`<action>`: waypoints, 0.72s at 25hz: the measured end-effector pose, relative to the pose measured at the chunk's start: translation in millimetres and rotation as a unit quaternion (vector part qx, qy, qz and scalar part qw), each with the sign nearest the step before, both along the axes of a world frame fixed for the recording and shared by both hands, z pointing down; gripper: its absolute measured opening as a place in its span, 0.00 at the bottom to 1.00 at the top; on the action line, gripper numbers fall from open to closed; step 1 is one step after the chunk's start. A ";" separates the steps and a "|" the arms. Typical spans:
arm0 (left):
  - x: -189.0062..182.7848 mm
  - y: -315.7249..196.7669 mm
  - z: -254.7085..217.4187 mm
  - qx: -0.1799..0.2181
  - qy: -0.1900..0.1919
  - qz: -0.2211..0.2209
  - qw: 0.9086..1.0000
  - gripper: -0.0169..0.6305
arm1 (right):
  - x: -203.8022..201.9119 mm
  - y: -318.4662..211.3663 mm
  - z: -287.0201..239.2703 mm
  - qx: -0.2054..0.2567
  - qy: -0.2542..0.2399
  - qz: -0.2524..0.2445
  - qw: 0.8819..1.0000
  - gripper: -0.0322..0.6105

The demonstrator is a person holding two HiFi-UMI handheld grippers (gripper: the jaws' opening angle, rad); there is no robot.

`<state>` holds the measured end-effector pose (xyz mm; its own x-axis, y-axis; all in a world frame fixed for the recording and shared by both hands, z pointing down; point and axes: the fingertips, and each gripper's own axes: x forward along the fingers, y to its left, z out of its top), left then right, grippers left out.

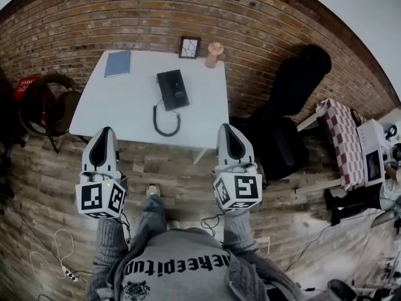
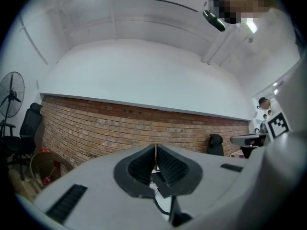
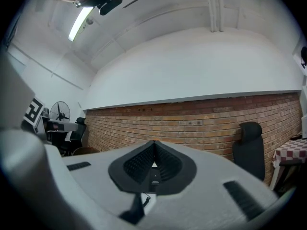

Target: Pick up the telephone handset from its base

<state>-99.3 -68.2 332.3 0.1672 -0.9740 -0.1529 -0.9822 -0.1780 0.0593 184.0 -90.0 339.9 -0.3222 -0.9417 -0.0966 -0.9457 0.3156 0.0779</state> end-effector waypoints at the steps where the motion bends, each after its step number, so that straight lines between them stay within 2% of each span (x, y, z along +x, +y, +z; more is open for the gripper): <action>1: -1.8 -10.4 1.3 0.000 0.001 0.003 1.000 0.05 | -2.1 -9.3 -0.2 0.001 0.001 0.002 1.000 0.06; 11: -22.6 -126.2 0.5 0.001 0.002 0.040 0.999 0.05 | -27.5 -110.0 -8.1 0.009 0.006 0.031 0.999 0.06; 18: -39.6 -187.7 3.7 -0.003 -0.006 0.061 0.998 0.05 | -46.9 -161.0 -10.3 0.020 0.002 0.044 0.999 0.06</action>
